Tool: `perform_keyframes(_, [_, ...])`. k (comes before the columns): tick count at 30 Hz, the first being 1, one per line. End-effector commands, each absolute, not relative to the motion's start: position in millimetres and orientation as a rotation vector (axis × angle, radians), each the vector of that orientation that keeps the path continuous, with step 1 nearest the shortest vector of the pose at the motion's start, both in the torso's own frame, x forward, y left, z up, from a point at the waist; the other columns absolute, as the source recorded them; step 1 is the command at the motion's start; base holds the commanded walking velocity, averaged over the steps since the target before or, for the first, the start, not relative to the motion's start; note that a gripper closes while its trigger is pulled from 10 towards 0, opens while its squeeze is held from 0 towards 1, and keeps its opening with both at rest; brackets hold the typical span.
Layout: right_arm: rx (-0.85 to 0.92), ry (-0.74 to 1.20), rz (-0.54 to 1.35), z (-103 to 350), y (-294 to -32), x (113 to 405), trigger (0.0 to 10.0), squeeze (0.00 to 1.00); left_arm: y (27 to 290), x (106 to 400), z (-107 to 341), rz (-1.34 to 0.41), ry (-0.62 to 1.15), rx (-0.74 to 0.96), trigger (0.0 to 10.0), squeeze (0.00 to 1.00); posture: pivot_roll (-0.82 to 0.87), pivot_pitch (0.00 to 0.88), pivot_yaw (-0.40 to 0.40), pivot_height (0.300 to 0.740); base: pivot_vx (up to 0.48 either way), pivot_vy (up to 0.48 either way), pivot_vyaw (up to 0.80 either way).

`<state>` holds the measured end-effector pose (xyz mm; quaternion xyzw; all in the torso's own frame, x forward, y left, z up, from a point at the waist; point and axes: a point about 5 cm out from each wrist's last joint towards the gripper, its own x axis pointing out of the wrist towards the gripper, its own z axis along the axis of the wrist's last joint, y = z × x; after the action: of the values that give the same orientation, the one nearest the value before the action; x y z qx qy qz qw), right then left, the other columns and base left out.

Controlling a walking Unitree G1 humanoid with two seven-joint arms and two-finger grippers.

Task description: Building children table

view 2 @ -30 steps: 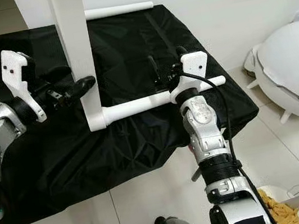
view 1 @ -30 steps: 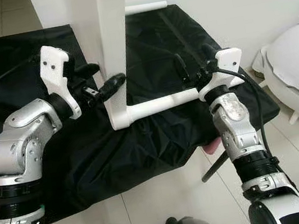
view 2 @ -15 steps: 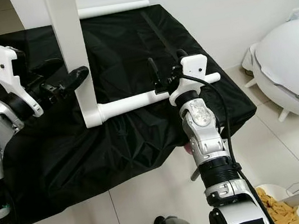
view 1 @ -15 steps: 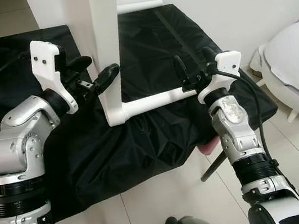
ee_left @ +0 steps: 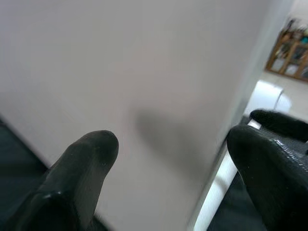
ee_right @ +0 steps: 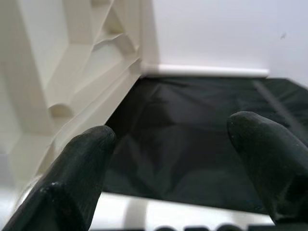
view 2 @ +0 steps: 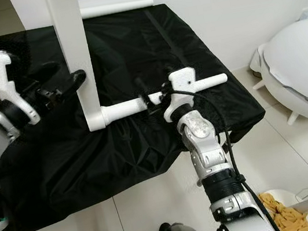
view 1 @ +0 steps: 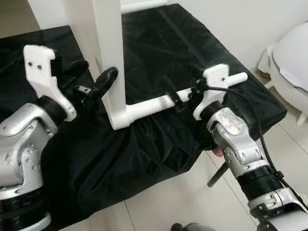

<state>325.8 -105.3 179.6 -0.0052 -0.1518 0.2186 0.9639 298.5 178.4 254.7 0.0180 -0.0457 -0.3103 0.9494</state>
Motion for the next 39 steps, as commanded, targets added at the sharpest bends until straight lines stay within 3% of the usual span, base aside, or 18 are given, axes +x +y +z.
perform_keyframes(1, [-0.001, -0.295, 0.478, 178, -104, 322, 10.0, 0.00, 185, 299, 253, -0.491, -0.072, 0.018, 10.0, 0.00, 0.13, 0.098, -0.039, 0.740, 0.000, 0.000, 0.00])
perform_keyframes(12, [0.071, -0.265, 0.650, 174, -83, 311, 10.0, 0.00, 197, 279, 253, -0.561, -0.073, 0.062, 10.0, 0.00, 0.14, 0.095, -0.039, 0.740, 0.000, 0.000, 0.00])
perform_keyframes(13, [0.101, -0.254, 0.680, 173, -76, 311, 10.0, 0.00, 208, 283, 246, -0.435, -0.041, 0.082, 10.0, 0.00, 0.14, 0.092, -0.048, 0.740, 0.000, 0.000, 0.00])
perform_keyframes(18, [0.129, -0.237, 0.725, 171, -65, 314, 10.0, 0.00, 228, 288, 238, -0.224, 0.000, 0.116, 10.0, 0.00, 0.16, 0.105, -0.062, 0.740, 0.000, 0.000, 0.00])
perform_keyframes(27, [0.181, -0.223, 0.745, 175, -55, 323, 10.0, 0.00, 242, 293, 239, -0.032, -0.012, 0.122, 10.0, 0.00, 0.17, 0.112, -0.084, 0.740, 0.000, 0.000, 0.00])
perform_keyframes(28, [0.197, -0.220, 0.759, 177, -50, 326, 10.0, 0.00, 245, 295, 238, 0.079, -0.038, 0.130, 10.0, 0.00, 0.18, 0.113, -0.095, 0.740, 0.000, 0.000, 0.00])
perform_keyframes(35, [0.198, -0.230, 0.751, 178, -57, 326, 10.0, 0.00, 238, 298, 230, 0.154, -0.050, 0.140, 10.0, 0.00, 0.19, 0.113, -0.102, 0.740, 0.000, 0.000, 0.00])
perform_keyframes(39, [0.182, -0.251, 0.604, 173, -99, 325, 10.0, 0.00, 229, 304, 219, 0.187, -0.073, 0.138, 10.0, 0.00, 0.16, 0.114, -0.092, 0.740, 0.000, 0.000, 0.00])
